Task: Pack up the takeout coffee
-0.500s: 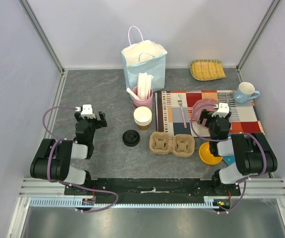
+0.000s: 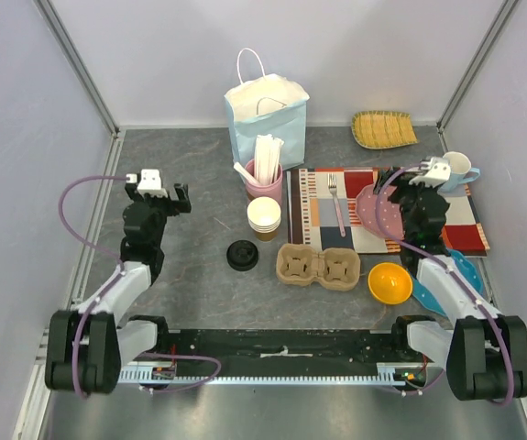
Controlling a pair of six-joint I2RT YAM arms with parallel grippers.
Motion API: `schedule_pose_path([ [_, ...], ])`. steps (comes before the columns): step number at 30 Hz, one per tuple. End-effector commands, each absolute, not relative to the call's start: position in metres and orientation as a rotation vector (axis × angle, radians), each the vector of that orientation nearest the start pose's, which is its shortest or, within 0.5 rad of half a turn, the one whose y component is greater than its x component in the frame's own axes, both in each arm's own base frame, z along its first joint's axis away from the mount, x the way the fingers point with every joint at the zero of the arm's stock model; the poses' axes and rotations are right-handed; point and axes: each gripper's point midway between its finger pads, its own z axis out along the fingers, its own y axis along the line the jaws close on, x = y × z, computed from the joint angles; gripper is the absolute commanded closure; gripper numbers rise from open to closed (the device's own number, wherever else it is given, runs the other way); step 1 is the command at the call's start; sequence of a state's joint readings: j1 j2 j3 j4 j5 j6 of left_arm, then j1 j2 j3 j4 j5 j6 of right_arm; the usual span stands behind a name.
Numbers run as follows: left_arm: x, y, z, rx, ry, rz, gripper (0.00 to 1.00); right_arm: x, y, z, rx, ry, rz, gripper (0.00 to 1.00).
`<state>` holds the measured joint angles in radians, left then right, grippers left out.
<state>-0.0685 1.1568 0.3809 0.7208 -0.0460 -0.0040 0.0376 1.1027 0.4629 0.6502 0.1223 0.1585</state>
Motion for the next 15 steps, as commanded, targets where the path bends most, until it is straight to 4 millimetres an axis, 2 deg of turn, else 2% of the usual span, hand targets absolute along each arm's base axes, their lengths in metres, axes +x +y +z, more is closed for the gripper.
schedule_pose_path([
  [1, 0.362, -0.044, 0.246, 0.269, 1.534, -0.064, 0.00, 0.381, 0.030, 0.239, 0.176, 1.637, 0.253, 0.02],
  [2, 0.351, -0.058, 0.233, 0.361, 1.616, -0.125, 0.00, 0.380, 0.035, 0.244, 0.159, 1.647, 0.282, 0.02],
  [3, 0.337, -0.084, 0.242, 0.495, 1.595, -0.251, 0.00, 0.383, 0.039, 0.257, 0.149, 1.640, 0.305, 0.02],
  [4, 0.331, -0.096, 0.266, 0.542, 1.564, -0.306, 0.00, 0.380, 0.046, 0.253, 0.138, 1.681, 0.338, 0.02],
  [5, 0.314, -0.113, 0.255, 0.617, 1.626, -0.434, 0.00, 0.379, 0.050, 0.256, 0.135, 1.691, 0.360, 0.02],
  [6, 0.304, -0.123, 0.253, 0.651, 1.659, -0.508, 0.00, 0.379, 0.053, 0.263, 0.128, 1.689, 0.375, 0.02],
  [7, 0.297, -0.135, 0.267, 0.692, 1.666, -0.582, 0.00, 0.376, 0.056, 0.260, 0.120, 1.715, 0.386, 0.02],
  [8, 0.282, -0.151, 0.270, 0.759, 1.674, -0.720, 0.00, 0.375, 0.059, 0.261, 0.112, 1.724, 0.398, 0.02],
  [9, 0.264, -0.159, 0.259, 0.781, 1.768, -0.831, 0.00, 0.374, 0.061, 0.264, 0.107, 1.727, 0.401, 0.02],
  [10, 0.262, -0.172, 0.271, 0.820, 1.781, -0.905, 0.00, 0.370, 0.063, 0.262, 0.104, 1.744, 0.401, 0.02],
  [11, 0.256, -0.180, 0.273, 0.842, 1.808, -0.958, 0.01, 0.369, 0.063, 0.261, 0.110, 1.751, 0.394, 0.02],
  [12, 0.240, -0.191, 0.265, 0.872, 1.888, -1.011, 0.01, 0.367, 0.063, 0.262, 0.114, 1.757, 0.389, 0.02],
  [13, 0.241, -0.196, 0.275, 0.918, 1.876, -0.986, 0.02, 0.364, 0.065, 0.260, 0.116, 1.772, 0.389, 0.02],
  [14, 0.249, -0.196, 0.264, 0.920, 1.944, -0.898, 0.02, 0.362, 0.065, 0.260, 0.119, 1.775, 0.389, 0.02],
  [15, 0.241, -0.211, 0.260, 0.994, 1.957, -0.873, 0.03, 0.361, 0.066, 0.258, 0.122, 1.783, 0.394, 0.02],
])
